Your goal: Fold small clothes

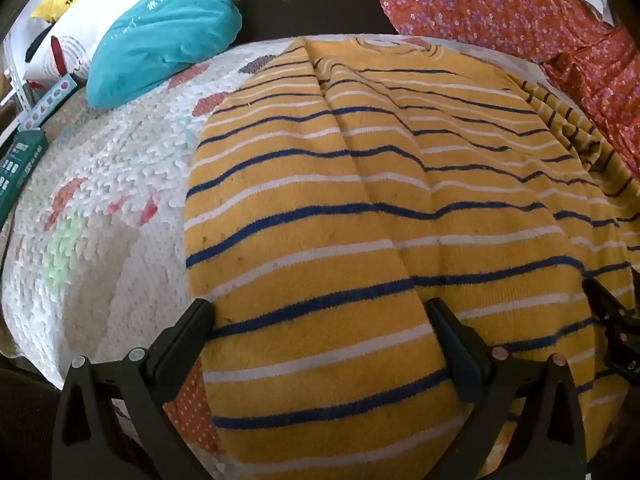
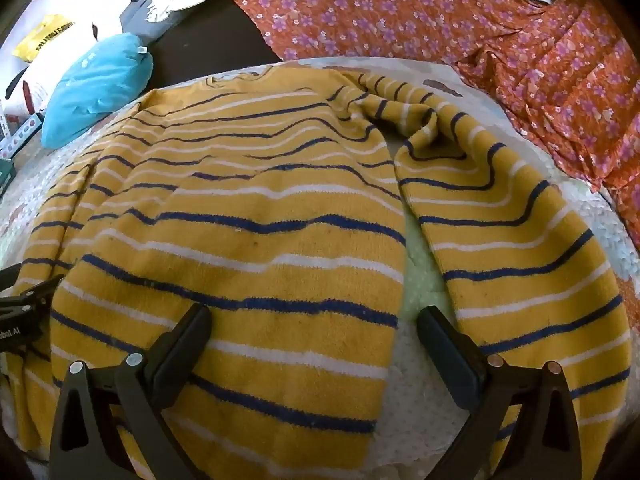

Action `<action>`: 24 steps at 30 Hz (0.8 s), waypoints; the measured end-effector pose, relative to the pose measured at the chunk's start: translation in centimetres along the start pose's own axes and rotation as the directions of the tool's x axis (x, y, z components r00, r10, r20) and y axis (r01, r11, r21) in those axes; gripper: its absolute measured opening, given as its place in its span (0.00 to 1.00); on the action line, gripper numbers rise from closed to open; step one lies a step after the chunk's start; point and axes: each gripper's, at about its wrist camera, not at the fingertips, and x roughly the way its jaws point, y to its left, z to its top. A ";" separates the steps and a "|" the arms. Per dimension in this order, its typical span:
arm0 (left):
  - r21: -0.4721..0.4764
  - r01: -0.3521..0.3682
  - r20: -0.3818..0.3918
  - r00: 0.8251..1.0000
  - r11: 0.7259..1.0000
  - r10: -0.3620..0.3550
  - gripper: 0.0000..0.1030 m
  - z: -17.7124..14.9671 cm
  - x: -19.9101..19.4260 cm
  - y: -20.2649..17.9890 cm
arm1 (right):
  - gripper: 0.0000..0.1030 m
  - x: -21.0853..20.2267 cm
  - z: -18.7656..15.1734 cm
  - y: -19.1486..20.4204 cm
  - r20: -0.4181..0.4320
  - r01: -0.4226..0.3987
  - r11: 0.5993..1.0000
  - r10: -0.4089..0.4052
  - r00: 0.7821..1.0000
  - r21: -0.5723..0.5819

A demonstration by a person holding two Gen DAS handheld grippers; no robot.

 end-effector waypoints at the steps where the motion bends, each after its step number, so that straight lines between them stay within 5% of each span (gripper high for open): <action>1: -0.005 0.008 -0.007 1.000 1.000 -0.008 1.00 -0.1 0.0 0.1 | 1.00 0.0 0.0 -0.1 -0.002 -0.003 1.000 0.003 1.000 -0.002; 24: -0.052 0.053 -0.065 0.996 0.997 -0.056 1.00 -0.5 0.0 1.1 | 1.00 -0.6 -0.4 -0.1 -0.039 -0.003 1.000 0.002 0.999 -0.006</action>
